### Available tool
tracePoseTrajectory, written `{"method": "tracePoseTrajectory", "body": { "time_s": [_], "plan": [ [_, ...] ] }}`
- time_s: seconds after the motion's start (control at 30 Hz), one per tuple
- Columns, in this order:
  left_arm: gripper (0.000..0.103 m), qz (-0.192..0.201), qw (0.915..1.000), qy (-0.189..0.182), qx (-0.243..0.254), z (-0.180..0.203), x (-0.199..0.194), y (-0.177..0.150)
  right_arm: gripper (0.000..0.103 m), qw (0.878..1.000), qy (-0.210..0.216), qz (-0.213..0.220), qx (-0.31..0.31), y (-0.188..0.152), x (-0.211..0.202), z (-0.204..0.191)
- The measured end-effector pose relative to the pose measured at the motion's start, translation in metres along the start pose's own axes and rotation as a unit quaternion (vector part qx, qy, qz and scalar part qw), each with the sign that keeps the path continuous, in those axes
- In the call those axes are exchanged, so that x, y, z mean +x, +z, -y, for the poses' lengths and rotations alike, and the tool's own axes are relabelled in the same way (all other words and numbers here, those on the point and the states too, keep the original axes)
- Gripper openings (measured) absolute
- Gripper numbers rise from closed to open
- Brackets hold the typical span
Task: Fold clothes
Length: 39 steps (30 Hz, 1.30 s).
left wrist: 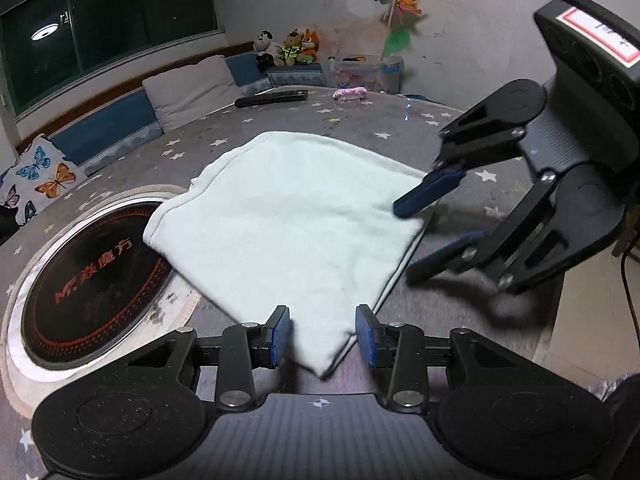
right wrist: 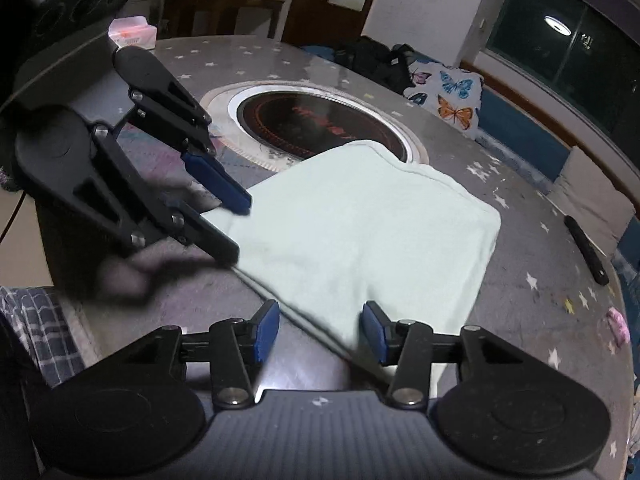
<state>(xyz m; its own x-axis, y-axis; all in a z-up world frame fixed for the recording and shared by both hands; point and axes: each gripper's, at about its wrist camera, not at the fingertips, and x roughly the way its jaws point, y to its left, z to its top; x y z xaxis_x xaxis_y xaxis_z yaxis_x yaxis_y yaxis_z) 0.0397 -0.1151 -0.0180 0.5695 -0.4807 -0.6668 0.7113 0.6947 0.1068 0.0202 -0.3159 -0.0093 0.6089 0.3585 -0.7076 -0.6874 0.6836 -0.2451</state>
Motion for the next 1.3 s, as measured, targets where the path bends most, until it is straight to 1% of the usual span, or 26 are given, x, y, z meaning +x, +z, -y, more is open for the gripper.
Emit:
{"method": "tracePoseTrajectory", "body": {
  "time_s": [0.03,0.13,0.2,0.3,0.37,0.47,0.6,0.7,0.87,1.0,1.1,1.13,1.2,1.3],
  "plan": [
    [0.042,0.000,1.0000,0.001,-0.003,-0.001,-0.002,-0.001,0.047,1.000,0.000,0.002,0.007,-0.002,-0.003,0.001],
    [0.041,0.001,0.9999,0.005,-0.017,-0.002,-0.008,-0.002,0.047,0.998,0.007,0.023,0.060,-0.003,-0.015,0.013],
    [0.040,0.007,0.9994,0.007,-0.032,-0.004,-0.012,0.000,0.047,0.994,0.004,0.041,0.102,-0.002,-0.021,0.023],
    [0.040,0.019,0.9981,0.010,-0.057,-0.009,-0.015,0.003,0.047,0.986,0.004,0.056,0.154,-0.006,-0.021,0.037],
    [0.040,0.016,0.9980,0.008,-0.061,-0.010,-0.013,0.002,0.047,0.981,0.012,0.054,0.187,-0.012,-0.016,0.043],
    [0.040,0.013,0.9975,0.008,-0.069,-0.013,-0.012,0.003,0.046,0.972,0.029,0.036,0.232,-0.026,-0.006,0.051],
    [0.040,0.010,0.9966,0.009,-0.081,-0.019,-0.010,0.005,0.046,0.969,0.035,0.041,0.240,-0.026,-0.017,0.057],
    [0.041,0.008,0.9959,0.010,-0.090,-0.023,-0.009,0.006,0.046,0.966,0.024,0.051,0.251,-0.019,-0.018,0.068],
    [0.046,0.005,0.9916,0.019,-0.127,-0.037,-0.004,0.011,0.046,0.952,0.029,0.079,0.294,-0.005,-0.003,0.089],
    [0.048,0.002,0.9860,0.029,-0.164,-0.050,0.001,0.016,0.046,0.944,0.030,0.073,0.319,0.000,0.017,0.100],
    [0.053,0.000,0.9808,0.037,-0.191,-0.060,0.005,0.019,0.046,0.941,0.028,0.060,0.332,-0.001,0.029,0.105],
    [0.056,-0.001,0.9789,0.039,-0.201,-0.064,0.006,0.020,0.046,0.941,0.026,0.057,0.332,-0.001,0.029,0.104],
    [0.056,-0.002,0.9748,0.044,-0.219,-0.070,0.008,0.023,0.046,0.943,0.021,0.059,0.328,-0.001,0.027,0.102],
    [0.056,-0.004,0.9680,0.051,-0.246,-0.080,0.012,0.026,0.046,0.939,0.013,0.072,0.337,-0.002,0.024,0.106]
  ]
}}
